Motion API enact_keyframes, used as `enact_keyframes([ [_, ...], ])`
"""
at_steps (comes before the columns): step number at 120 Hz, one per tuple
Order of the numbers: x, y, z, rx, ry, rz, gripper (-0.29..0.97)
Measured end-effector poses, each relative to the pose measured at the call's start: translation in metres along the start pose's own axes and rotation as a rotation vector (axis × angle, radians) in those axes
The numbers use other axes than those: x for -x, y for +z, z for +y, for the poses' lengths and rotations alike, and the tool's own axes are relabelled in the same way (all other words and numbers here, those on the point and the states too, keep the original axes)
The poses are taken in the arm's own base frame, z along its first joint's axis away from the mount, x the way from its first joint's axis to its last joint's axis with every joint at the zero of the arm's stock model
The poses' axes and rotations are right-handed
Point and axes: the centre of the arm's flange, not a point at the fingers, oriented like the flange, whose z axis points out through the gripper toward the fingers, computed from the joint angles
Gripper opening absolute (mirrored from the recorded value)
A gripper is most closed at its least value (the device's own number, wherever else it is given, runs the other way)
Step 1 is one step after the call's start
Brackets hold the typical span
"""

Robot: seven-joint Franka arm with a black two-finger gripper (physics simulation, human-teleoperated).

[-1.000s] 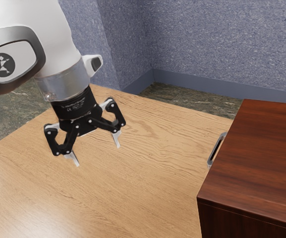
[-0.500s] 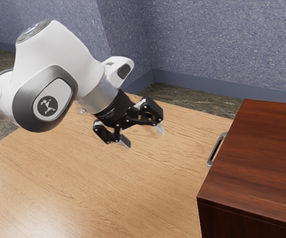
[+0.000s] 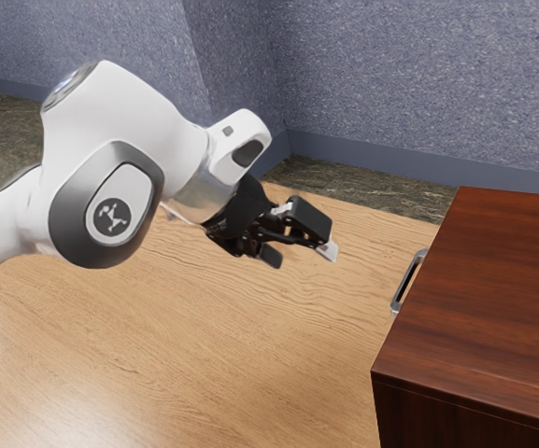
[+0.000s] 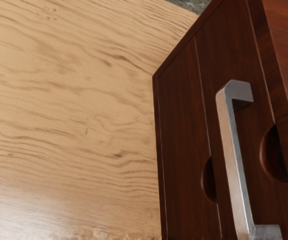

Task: Pull the drawer handle with one arm to open the drawer

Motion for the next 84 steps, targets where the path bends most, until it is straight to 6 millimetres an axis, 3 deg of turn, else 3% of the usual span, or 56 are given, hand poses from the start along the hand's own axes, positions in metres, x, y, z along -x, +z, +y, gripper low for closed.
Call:
enact_keyframes([
  [29, 0.003, 0.004, -0.001, 0.018, -0.041, -0.037, 0.65],
  [52, -0.009, 0.029, 0.006, 0.013, -0.051, -0.069, 0.66],
  [84, -0.011, 0.045, 0.003, 0.009, -0.077, -0.096, 0.66],
])
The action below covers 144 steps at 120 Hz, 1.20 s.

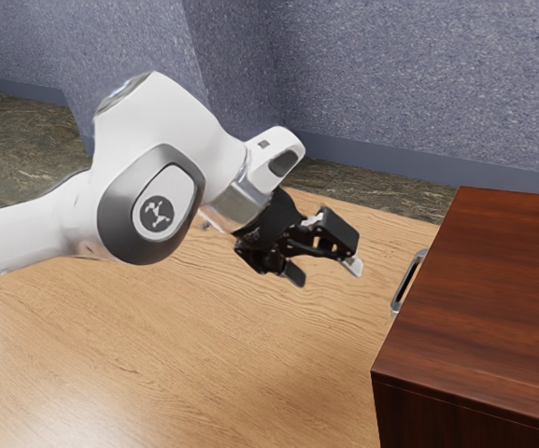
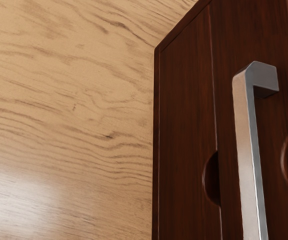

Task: Pull the drawer handle with one arm to open the drawer

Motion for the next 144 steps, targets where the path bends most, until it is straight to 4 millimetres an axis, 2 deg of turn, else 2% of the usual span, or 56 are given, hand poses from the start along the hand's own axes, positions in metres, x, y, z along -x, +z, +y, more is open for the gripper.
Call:
enact_keyframes([
  [50, 0.006, 0.017, 0.023, 0.005, 0.023, -0.027, 0.66],
  [76, -0.007, 0.021, 0.023, 0.005, 0.008, -0.020, 0.66],
  [102, -0.022, 0.035, 0.031, 0.008, 0.011, -0.022, 0.66],
  [144, -0.026, 0.041, 0.029, 0.004, 0.005, -0.027, 0.66],
])
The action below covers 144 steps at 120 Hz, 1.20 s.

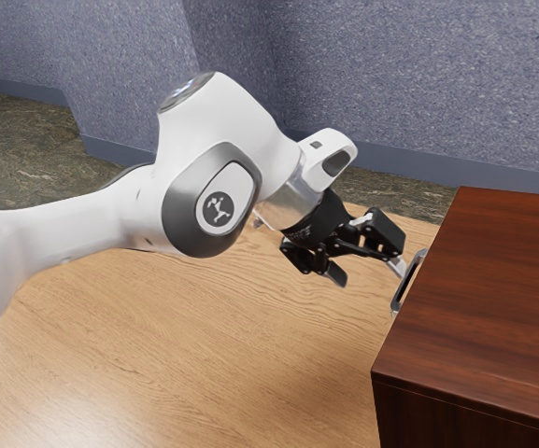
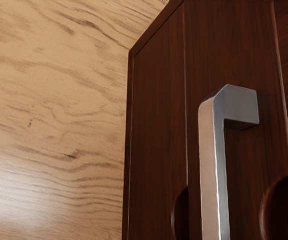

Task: Pull the drawer handle with one arm to open the drawer

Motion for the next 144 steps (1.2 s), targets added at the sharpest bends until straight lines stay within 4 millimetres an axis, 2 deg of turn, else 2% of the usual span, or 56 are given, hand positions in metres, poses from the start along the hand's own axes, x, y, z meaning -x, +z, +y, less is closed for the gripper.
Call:
enact_keyframes([
  [41, -0.011, 0.005, -0.007, -0.009, -0.010, 0.005, 0.52],
  [67, -0.004, 0.011, 0.006, -0.004, 0.013, -0.006, 0.50],
  [77, -0.009, 0.014, 0.013, 0.002, 0.020, -0.003, 0.49],
  [103, -0.019, 0.014, 0.000, -0.005, -0.003, 0.005, 0.48],
  [127, -0.010, 0.013, 0.008, -0.002, 0.011, -0.002, 0.47],
  [144, -0.007, 0.013, 0.004, -0.006, 0.005, -0.006, 0.46],
])
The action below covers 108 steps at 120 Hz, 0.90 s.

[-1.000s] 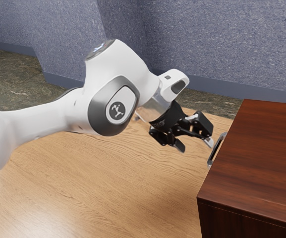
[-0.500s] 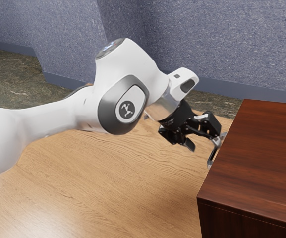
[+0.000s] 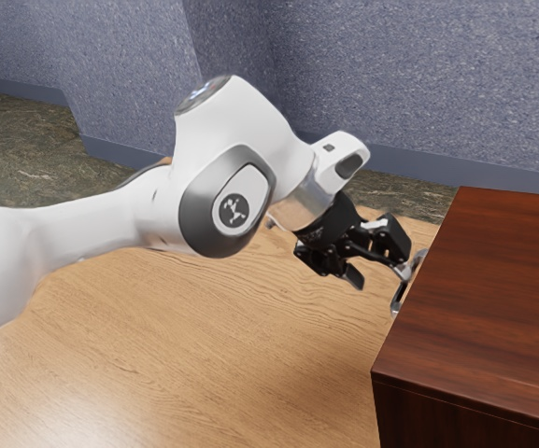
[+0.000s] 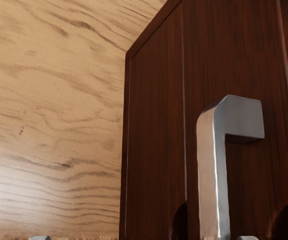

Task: Pull the drawer handle with one arm to open the drawer

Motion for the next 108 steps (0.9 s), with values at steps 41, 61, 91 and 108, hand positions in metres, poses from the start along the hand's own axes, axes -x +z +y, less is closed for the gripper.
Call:
enact_keyframes([
  [41, 0.006, 0.001, 0.003, 0.000, 0.002, -0.006, 0.44],
  [61, 0.009, 0.005, 0.002, -0.009, 0.005, -0.010, 0.35],
  [91, 0.008, 0.003, 0.001, -0.054, 0.043, 0.010, 0.17],
  [108, 0.006, -0.005, -0.002, -0.067, 0.052, 0.028, 0.13],
])
